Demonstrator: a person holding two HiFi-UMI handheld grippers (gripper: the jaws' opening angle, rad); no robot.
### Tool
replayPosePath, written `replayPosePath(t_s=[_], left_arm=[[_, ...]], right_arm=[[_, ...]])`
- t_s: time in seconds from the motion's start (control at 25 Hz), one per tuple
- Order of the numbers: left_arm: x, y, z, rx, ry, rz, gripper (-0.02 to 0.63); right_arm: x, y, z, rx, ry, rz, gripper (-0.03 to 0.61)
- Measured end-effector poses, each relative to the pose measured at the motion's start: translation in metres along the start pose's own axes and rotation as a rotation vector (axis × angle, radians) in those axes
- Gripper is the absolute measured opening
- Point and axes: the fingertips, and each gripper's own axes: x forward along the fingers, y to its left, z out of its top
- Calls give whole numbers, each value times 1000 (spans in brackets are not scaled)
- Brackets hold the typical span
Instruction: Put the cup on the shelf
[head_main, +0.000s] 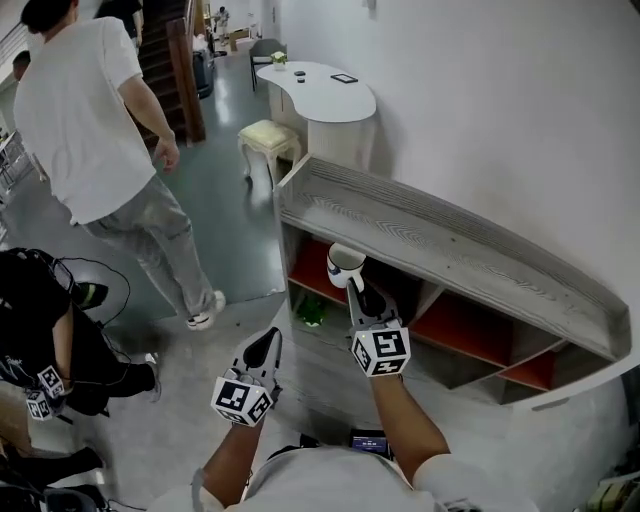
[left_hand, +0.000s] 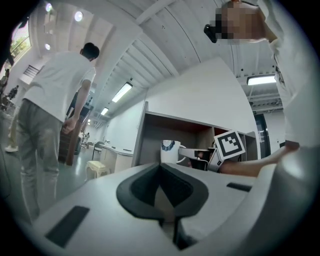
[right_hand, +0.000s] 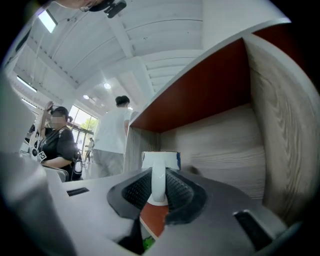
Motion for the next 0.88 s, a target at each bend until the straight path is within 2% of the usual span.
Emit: replayPosePath(t_s=[0.48, 0.88], left_arm=[[-3, 7, -7, -10, 15, 7, 8], [-7, -1, -7, -3, 18, 1, 8]], right_arm=[[29, -3, -18, -41, 145, 6, 78], [28, -7, -27, -30, 212, 4, 78]])
